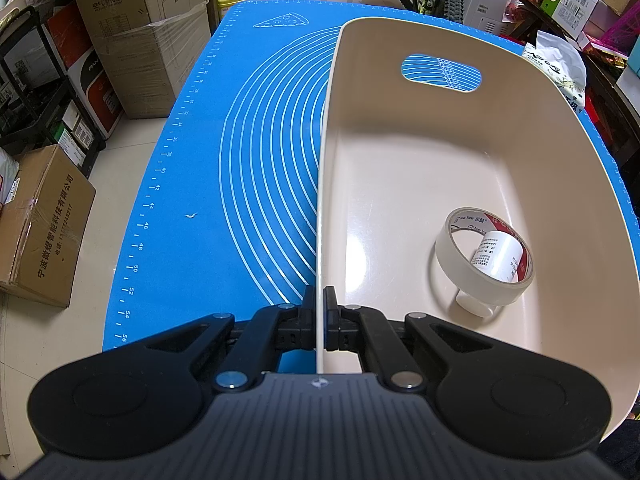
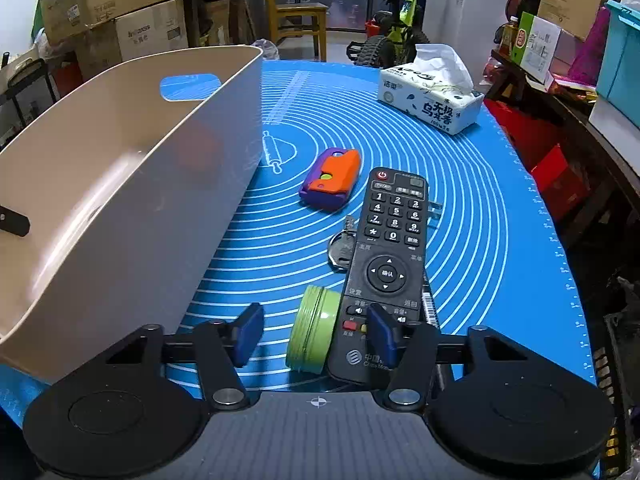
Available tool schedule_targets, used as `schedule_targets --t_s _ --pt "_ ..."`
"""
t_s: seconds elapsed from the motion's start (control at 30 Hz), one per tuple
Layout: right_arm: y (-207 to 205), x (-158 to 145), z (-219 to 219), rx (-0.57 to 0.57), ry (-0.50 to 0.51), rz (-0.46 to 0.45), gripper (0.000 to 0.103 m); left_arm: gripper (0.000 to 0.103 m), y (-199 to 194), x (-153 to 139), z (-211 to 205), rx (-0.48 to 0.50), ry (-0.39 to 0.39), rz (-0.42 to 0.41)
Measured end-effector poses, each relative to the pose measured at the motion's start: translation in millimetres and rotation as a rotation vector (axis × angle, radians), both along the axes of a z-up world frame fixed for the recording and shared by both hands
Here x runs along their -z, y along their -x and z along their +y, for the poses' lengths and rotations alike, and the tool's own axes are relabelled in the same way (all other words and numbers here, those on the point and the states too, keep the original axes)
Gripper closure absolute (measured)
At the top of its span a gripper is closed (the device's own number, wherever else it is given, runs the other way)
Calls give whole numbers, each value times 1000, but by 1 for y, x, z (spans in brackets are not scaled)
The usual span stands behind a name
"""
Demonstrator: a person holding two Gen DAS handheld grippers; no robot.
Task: Organize rigid objects
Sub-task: 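Grasp the green tape roll with the right tool, then drop the green tape roll inside the clear tape roll in the basket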
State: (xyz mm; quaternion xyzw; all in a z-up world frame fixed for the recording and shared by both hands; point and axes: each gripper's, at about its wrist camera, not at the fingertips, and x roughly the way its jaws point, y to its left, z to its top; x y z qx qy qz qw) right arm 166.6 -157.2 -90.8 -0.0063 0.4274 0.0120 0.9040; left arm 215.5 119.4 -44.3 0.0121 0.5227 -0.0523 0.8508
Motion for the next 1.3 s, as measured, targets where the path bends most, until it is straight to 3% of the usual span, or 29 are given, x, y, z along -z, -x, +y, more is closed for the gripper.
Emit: schedule_targets --t_s 0.17,0.33,0.63,1.03,1.17,1.3 --pt "0 -2 -3 13 -8 -13 71 100 0 0 0 0 0 0" --pt "2 -3 7 0 30 -16 74 100 0 0 0 1 -3 -1" --pt "7 -32 5 23 -1 -94 74 100 0 1 -1 1 -3 0" --pt "-16 -102 29 -39 -55 -255 74 100 0 1 -2 2 -6 -1" --pt "-31 -110 55 -97 -75 -263 74 100 0 1 -1 2 -7 -1" --pt "-49 -105 85 -172 -59 -214 74 100 -1 1 -1 2 -8 -1"
